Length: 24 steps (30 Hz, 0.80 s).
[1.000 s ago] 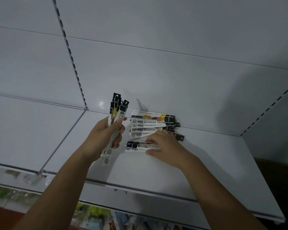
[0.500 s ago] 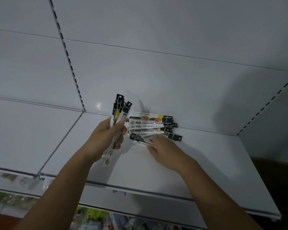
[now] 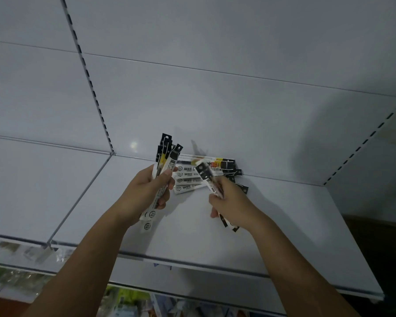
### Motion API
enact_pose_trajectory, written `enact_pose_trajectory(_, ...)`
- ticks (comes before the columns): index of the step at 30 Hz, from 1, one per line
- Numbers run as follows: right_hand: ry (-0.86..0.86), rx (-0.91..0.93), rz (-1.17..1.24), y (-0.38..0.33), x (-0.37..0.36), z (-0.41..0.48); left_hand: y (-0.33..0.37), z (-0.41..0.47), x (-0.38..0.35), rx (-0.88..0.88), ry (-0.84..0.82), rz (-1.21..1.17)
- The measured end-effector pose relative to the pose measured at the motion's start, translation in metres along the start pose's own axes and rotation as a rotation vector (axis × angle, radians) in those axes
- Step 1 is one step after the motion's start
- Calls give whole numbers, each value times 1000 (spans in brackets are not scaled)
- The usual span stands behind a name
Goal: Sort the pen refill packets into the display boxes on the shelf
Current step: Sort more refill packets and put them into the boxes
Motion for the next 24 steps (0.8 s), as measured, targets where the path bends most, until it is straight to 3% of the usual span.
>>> enact_pose_trajectory(4,-4,-39,122,-1,2,0,1,1,-3,-3,-11,2)
enact_pose_trajectory(11,138,-68,279,-1,4,4,-1,2,-6,2,-10,-7)
enact_pose_trajectory(13,139,-42,416,-2,3,6,-2,2,-7,5,-13,-7)
enact_pose_trajectory(20,-131,21,1005,-10,-18,13,-2,1,-7,11,7,-75)
enact_pose_trajectory(24,-251,64,1128,-25,-29,16,1,-8,-7,2,38,-203)
Point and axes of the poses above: each hand's wrist, its own z-axis towards the middle knuckle, its own x-axis out of the back of the hand, y = z × x, the point moved 6 cm from there along z, towards the middle knuckle, and after that the axes turned 11 degrees about -y, right-handed, at the moved point
